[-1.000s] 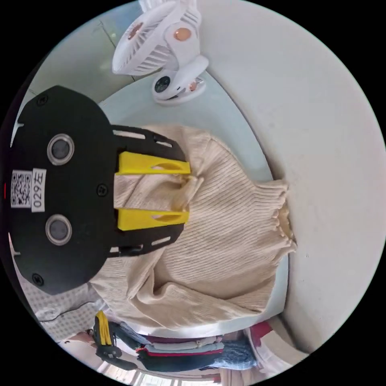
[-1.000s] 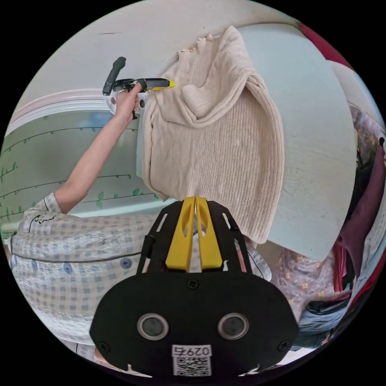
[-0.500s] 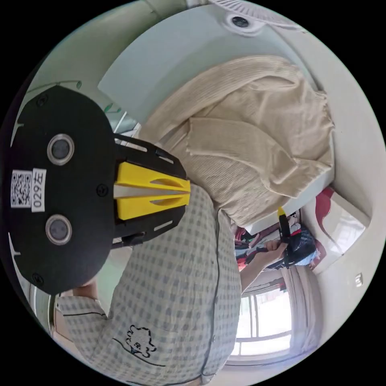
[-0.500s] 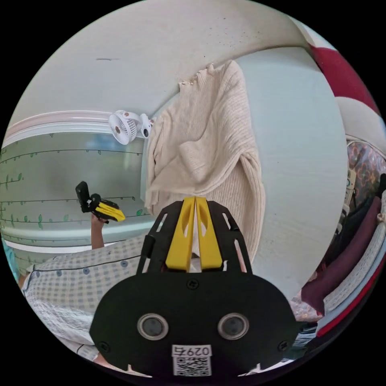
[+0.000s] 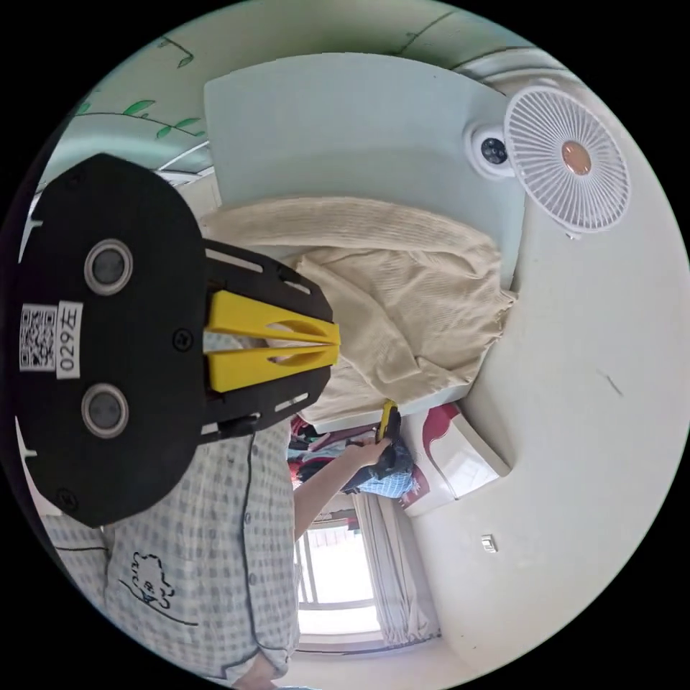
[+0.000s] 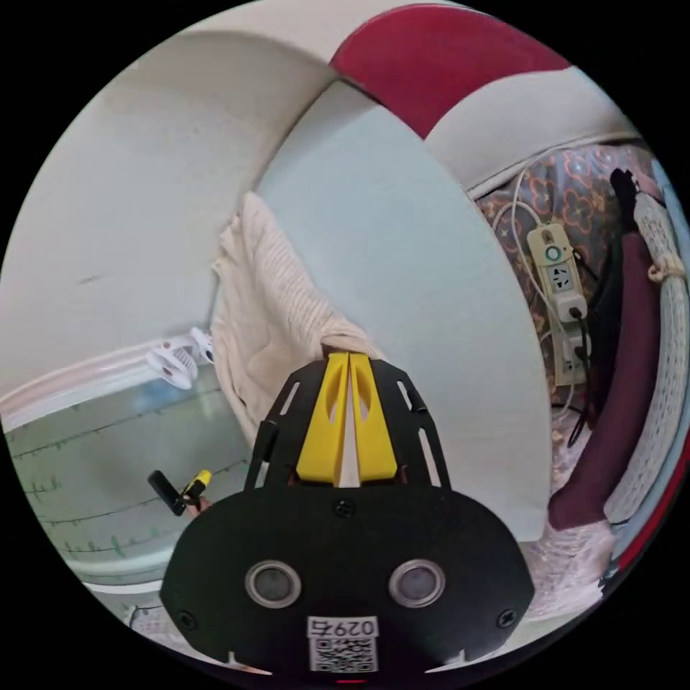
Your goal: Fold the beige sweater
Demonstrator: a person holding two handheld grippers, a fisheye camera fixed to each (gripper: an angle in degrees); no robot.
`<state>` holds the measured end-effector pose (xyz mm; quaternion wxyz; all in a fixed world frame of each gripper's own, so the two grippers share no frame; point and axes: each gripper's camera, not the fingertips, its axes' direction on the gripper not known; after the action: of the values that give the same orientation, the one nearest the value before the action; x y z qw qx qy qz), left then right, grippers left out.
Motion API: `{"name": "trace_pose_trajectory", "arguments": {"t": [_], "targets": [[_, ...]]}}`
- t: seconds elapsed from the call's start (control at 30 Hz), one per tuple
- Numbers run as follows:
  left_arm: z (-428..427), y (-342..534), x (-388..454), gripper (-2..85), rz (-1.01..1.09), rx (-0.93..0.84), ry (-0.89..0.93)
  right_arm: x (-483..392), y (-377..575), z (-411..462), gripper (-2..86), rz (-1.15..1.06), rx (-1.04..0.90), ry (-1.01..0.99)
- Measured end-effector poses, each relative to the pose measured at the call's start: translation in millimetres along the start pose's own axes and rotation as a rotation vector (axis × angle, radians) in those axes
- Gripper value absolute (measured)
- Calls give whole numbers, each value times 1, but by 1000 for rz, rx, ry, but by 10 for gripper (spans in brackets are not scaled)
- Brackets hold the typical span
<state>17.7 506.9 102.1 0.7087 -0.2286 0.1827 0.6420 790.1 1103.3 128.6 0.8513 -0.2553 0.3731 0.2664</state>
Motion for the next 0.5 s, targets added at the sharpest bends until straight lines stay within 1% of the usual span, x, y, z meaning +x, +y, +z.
{"name": "trace_pose_trajectory", "arguments": {"t": [0.03, 0.1, 0.17, 0.2, 0.23, 0.27, 0.3, 0.37, 0.4, 0.43, 0.5], "targets": [[5, -8, 1, -7, 8, -20, -7, 1, 4, -4, -4, -8, 17, 24], [27, -41, 8, 0, 51, -71, -22, -6, 17, -19, -4, -92, 56, 97], [48, -67, 11, 19, 95, -102, -13, -17, 21, -23, -4, -173, 51, 54], [68, -85, 11, 80, 109, -138, -25, -24, 20, -21, -4, -226, 22, 3], [79, -95, 10, 110, 107, -164, -38, -28, 19, -19, -4, -247, 7, -21], [104, -113, 8, 163, 99, -236, -76, -37, 16, -13, -4, -282, -21, -64], [130, -128, 7, 191, 94, -315, -126, -46, 12, -5, -4, -319, -53, -97], [165, -143, 10, 188, 115, -428, -184, -63, 3, 11, -4, -373, -111, -99], [181, -146, 15, 174, 130, -475, -243, -74, -4, 23, -4, -402, -146, -57], [183, -147, 21, 147, 151, -464, -302, -78, -7, 29, -4, -412, -165, -30], [188, -138, 43, 36, 241, -459, -497, -88, -21, 58, -4, -440, -277, 70]]}}
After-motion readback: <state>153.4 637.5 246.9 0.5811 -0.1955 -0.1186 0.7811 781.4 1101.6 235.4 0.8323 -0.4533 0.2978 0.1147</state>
